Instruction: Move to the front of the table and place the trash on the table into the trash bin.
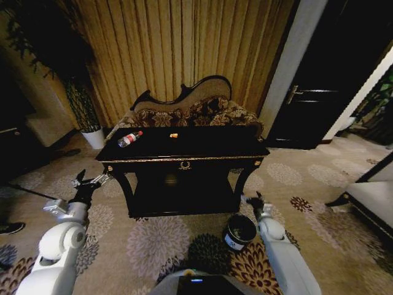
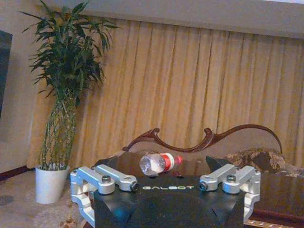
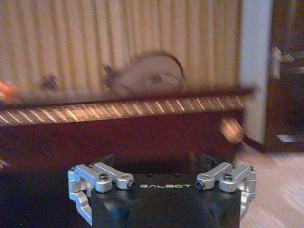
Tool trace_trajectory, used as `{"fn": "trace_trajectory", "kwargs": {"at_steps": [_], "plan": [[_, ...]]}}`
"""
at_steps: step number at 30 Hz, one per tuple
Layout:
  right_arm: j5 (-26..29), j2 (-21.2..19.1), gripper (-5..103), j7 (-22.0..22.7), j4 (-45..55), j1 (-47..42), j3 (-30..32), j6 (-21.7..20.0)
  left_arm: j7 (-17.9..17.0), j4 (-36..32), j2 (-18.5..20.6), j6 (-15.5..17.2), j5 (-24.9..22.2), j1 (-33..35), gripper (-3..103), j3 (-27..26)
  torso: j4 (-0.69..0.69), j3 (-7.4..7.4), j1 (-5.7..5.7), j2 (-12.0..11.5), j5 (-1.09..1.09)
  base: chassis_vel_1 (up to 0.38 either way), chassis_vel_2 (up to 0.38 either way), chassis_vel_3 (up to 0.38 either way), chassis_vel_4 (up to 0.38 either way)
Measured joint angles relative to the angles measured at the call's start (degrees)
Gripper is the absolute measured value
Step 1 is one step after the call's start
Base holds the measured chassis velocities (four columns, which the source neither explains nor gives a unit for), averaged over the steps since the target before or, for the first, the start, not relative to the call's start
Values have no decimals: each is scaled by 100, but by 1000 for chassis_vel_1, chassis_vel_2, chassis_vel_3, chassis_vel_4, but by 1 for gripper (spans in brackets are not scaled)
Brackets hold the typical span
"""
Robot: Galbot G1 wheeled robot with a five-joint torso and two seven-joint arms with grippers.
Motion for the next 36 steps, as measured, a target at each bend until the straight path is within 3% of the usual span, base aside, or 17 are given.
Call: {"fn": "trace_trajectory", "kwargs": {"at_steps": [9, 36], "plan": [[-36, 63, 100, -1, 1379, 108, -398, -305, -7, -52, 52, 2, 48, -2, 100, -2, 1, 0, 0, 0, 0, 0, 0, 0, 0], [-198, -75, 100, -3, 1535, 73, -417, -491, -18, 130, 91, 15, 135, -75, 100, 64, 0, 0, 0, 0, 2, -45, 37, 43, -38]]}}
